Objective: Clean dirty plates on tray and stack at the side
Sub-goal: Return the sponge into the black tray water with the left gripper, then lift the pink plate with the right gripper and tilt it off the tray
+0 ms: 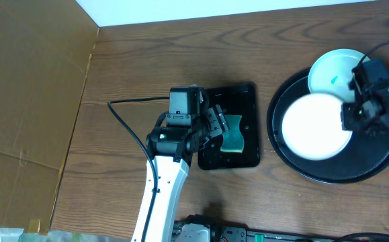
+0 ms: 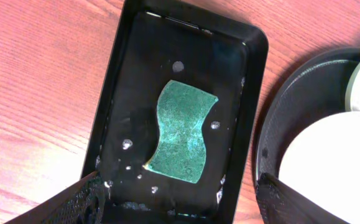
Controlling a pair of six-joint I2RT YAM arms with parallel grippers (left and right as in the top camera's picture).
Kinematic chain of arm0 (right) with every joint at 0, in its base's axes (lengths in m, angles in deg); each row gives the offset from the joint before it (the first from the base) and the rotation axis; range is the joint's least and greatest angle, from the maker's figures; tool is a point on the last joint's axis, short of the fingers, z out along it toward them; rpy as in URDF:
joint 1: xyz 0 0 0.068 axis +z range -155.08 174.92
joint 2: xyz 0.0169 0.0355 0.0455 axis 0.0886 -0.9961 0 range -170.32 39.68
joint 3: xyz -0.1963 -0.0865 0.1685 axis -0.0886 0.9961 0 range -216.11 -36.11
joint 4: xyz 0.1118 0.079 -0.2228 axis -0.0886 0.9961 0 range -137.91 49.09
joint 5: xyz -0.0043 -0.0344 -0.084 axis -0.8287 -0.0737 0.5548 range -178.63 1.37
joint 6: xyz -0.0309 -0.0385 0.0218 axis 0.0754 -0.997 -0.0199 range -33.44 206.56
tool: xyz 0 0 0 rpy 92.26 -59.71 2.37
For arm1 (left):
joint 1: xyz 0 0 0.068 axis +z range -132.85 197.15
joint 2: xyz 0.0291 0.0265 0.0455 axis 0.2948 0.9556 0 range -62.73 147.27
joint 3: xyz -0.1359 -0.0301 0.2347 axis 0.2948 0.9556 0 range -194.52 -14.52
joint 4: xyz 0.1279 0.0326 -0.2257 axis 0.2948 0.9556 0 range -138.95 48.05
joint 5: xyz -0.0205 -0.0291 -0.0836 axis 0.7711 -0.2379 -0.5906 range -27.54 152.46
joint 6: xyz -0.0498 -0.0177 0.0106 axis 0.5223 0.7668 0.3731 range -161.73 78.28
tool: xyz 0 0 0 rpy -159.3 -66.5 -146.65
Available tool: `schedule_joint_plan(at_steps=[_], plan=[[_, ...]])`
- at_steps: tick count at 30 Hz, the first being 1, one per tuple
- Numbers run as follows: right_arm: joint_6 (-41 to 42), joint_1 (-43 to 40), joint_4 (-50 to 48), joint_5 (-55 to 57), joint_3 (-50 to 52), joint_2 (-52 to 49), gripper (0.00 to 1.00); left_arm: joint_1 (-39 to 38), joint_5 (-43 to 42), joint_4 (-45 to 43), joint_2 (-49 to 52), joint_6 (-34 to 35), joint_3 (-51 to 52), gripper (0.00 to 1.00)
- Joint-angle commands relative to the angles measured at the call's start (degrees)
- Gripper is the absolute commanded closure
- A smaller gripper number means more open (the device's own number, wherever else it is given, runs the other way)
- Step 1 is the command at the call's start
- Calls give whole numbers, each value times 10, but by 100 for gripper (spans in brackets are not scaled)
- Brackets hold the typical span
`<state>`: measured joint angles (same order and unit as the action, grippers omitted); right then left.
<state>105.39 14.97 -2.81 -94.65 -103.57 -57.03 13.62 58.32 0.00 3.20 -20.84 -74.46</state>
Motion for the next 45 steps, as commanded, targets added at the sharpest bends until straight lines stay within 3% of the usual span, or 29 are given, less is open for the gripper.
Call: schedule_joint_plan(at_steps=[1, 9, 15, 22, 32, 45], plan=[[-9, 8, 4, 19, -38, 25, 99, 2, 7, 1, 3, -9, -13, 22], [-22, 43, -10, 28, -108, 26, 99, 2, 7, 1, 3, -9, -13, 22], [-22, 111, -104, 32, -120, 25, 99, 2, 7, 1, 3, -9, -13, 22], [-25, 194, -206, 118, -120, 1, 99, 2, 7, 1, 3, -9, -13, 22], [-104, 259, -337, 221, -120, -19, 99, 2, 7, 1, 3, -9, -13, 22], [-191, 290, -388, 281, -120, -18, 99, 2, 7, 1, 3, -9, -13, 22]])
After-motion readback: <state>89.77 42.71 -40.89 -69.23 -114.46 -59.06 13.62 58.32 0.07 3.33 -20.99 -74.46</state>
